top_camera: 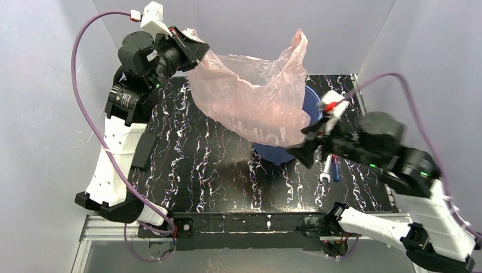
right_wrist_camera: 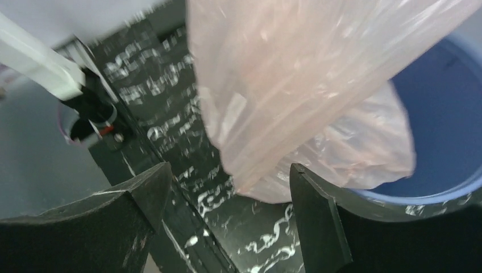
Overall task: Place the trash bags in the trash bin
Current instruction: Place the trash bag in the trash bin.
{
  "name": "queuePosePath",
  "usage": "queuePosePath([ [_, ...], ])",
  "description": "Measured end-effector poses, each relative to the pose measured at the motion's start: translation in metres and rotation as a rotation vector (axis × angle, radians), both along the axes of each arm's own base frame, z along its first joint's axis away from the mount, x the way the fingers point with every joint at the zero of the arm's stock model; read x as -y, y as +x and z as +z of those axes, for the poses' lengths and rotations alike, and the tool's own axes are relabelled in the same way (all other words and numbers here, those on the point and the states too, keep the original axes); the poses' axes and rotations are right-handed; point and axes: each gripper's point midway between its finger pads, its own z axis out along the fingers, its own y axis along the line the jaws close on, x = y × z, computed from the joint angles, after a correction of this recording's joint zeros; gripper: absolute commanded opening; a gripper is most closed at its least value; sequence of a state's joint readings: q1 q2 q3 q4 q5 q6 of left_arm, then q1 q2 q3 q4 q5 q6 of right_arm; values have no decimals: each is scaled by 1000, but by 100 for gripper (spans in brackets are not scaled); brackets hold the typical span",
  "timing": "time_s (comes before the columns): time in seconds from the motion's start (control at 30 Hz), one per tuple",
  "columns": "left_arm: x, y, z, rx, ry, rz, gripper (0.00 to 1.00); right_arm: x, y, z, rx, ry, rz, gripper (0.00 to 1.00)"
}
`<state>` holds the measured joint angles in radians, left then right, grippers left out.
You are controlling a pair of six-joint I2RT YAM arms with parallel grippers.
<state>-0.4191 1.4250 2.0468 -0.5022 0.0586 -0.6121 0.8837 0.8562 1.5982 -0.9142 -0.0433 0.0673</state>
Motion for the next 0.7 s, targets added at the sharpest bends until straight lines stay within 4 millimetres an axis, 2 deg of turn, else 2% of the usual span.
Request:
queuePosePath([
  [0.07,2,-1,0,-5,-9,-15,0,-14,13,-41,-81,-70,-17,84],
  [0.13,5,-2,-1,-12,-15,-34,0,-28,28,-68,-130,-123,-41,85],
  [0.2,8,-2,-2,-17,-20,-48,0,-38,40,-77,-133,-138,-57,81],
  [0.27,10,-3,-2,-22,-23,-64,0,-44,50,-73,-105,-126,-70,65],
  [0.37,14,-6,0,-24,-38,-91,0,-45,63,-57,-29,-92,-106,38],
  [0.43,18,-9,3,-17,-53,-119,0,-43,73,-47,18,-72,-153,7],
  [0.47,21,-10,6,-10,-64,-136,0,-41,79,-44,37,-69,-181,1],
  [0.7,49,-14,25,38,-151,-302,0,-31,117,-30,119,-60,-378,1],
])
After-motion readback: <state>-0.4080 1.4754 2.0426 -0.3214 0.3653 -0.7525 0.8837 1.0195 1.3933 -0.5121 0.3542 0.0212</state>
